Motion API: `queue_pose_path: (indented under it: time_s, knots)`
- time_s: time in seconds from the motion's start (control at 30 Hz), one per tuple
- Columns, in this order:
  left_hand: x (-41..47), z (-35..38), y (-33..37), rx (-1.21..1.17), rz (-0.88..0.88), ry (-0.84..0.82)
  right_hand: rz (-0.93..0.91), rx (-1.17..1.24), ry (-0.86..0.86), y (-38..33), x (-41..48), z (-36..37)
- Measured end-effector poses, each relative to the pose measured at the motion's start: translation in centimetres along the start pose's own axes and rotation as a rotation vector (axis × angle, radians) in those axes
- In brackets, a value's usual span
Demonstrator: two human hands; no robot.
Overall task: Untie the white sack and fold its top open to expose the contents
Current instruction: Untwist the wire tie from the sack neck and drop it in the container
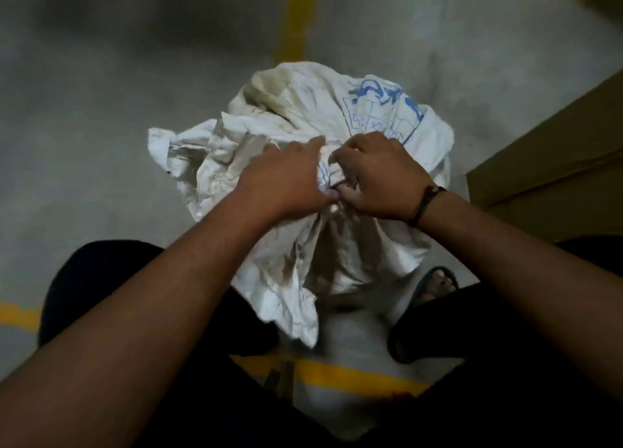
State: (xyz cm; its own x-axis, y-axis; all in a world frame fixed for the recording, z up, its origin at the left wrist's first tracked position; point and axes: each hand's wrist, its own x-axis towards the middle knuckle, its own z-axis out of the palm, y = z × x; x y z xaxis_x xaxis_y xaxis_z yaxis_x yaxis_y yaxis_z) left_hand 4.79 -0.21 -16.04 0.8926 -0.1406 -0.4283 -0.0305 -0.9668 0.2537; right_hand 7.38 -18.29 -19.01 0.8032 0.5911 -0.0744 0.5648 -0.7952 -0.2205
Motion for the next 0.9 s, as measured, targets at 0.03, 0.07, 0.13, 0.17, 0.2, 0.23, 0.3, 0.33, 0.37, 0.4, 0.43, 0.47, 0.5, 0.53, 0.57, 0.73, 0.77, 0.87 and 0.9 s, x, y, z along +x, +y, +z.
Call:
queue_pose_path:
  time_s: [0.03,0.07,0.13,0.17,0.2,0.23,0.3,0.33,0.37,0.4,0.43,0.47,0.5,0.53,0.57,0.73,0.77,0.87,0.9]
  knots:
    - [-0.9,-0.2,-0.1,-0.037,-0.005,0.019,0.027,0.010,0.008,-0.6,-0.6,-0.4]
    - [-2.0,-0.1,-0.1,-0.060,-0.013,0.061,0.069,0.017,0.023,-1.1,-1.3,-0.7]
    - [-4.3,0.7,0.0,-0.053,-0.027,0.129,0.113,0.004,0.072,-2.2,-2.8,-0.5]
    - [-5.4,1.1,0.1,-0.035,-0.029,0.142,0.109,-0.009,0.090,-2.7,-3.6,-0.3]
    - [-6.5,1.5,0.0,-0.025,-0.027,0.156,0.102,-0.020,0.094,-3.1,-4.3,-0.3]
    - [-7.6,1.8,-0.1,-0.020,-0.022,0.176,0.100,-0.024,0.092,-3.5,-5.0,-0.4]
    - [-9.3,2.2,-0.6,-0.018,-0.033,0.211,0.124,-0.017,0.103,-3.8,-6.4,-0.8]
    - [-9.8,2.5,-0.9,-0.020,-0.050,0.218,0.141,-0.005,0.106,-3.8,-7.1,-1.2]
    - [-10.1,2.7,-1.1,-0.025,-0.071,0.225,0.158,0.001,0.105,-3.6,-7.7,-1.5]
    - [-10.2,2.8,-1.2,-0.036,-0.086,0.238,0.173,-0.004,0.102,-3.4,-8.2,-2.0]
    - [-10.2,2.8,-1.1,-0.046,-0.087,0.257,0.185,-0.020,0.101,-3.1,-8.4,-2.4]
    - [-10.1,2.6,-0.9,-0.049,-0.073,0.289,0.196,-0.033,0.101,-2.8,-8.4,-2.8]
    - [-9.8,2.3,-0.6,-0.038,-0.049,0.334,0.212,-0.033,0.102,-2.5,-8.4,-3.3]
    - [-9.6,2.1,-0.3,-0.019,-0.021,0.390,0.234,-0.018,0.102,-2.2,-8.3,-3.5]
    - [-9.2,1.9,0.0,0.001,0.010,0.451,0.257,-0.002,0.102,-1.8,-8.2,-3.7]
    - [-7.2,1.8,1.8,0.009,0.162,0.582,0.301,0.037,0.086,-0.8,-7.2,-2.8]
    - [-6.6,1.8,2.1,0.006,0.186,0.581,0.304,0.048,0.074,-0.6,-6.9,-2.7]
    - [-4.8,2.0,3.1,0.001,0.245,0.547,0.314,0.077,0.046,-0.2,-5.9,-2.2]
    - [-4.2,2.1,3.4,0.007,0.257,0.532,0.315,0.082,0.045,-0.1,-5.5,-2.1]
